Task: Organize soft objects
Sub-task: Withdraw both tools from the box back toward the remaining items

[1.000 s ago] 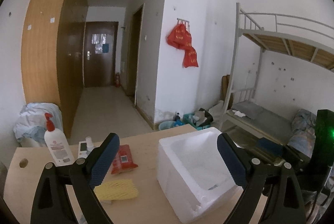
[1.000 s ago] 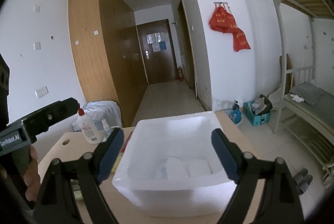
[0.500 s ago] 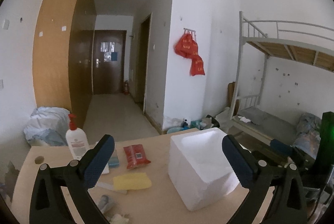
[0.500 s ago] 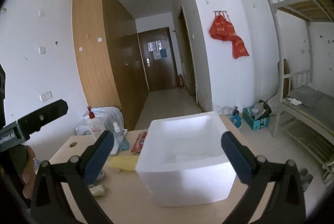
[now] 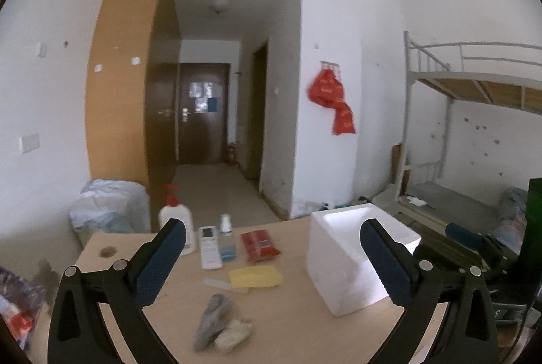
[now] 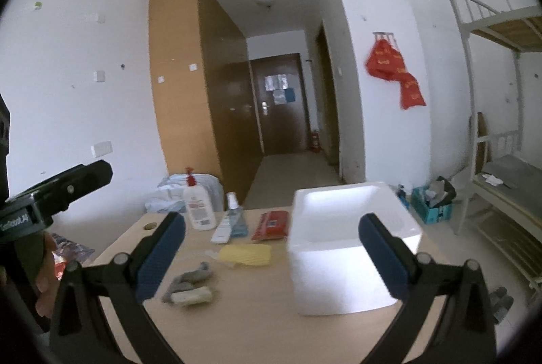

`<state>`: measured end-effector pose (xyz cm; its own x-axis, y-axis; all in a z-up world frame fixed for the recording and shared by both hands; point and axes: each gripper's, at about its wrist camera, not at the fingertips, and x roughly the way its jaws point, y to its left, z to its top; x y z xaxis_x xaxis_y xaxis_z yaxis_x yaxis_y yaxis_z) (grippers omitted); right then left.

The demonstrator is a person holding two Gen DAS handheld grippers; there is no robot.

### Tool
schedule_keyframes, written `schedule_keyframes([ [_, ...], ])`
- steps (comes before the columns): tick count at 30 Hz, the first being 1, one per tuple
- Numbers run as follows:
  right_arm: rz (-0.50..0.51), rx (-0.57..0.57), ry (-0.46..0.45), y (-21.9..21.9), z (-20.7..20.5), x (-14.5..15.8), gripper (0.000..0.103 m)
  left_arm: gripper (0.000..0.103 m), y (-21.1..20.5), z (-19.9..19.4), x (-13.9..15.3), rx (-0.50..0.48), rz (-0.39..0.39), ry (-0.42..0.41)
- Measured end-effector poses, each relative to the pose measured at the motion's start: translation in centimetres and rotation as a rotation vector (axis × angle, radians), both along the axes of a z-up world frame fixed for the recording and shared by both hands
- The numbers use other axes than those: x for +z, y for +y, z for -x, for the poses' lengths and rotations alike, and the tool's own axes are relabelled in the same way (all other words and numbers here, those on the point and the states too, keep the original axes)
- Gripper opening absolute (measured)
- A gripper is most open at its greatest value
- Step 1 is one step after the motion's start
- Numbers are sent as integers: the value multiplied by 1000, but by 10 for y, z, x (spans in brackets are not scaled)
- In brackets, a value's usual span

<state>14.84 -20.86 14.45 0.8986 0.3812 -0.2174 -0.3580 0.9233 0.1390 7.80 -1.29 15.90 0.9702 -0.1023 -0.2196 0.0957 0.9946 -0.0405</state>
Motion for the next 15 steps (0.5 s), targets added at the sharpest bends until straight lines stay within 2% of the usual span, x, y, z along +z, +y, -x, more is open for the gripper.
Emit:
schedule_keyframes([
  [7, 14, 94, -16, 29, 21, -1, 103, 103, 20, 41, -1, 85, -4, -24],
  [15, 28, 137, -34, 49, 47, -3, 103, 103, 38, 79, -11, 132, 3, -38],
])
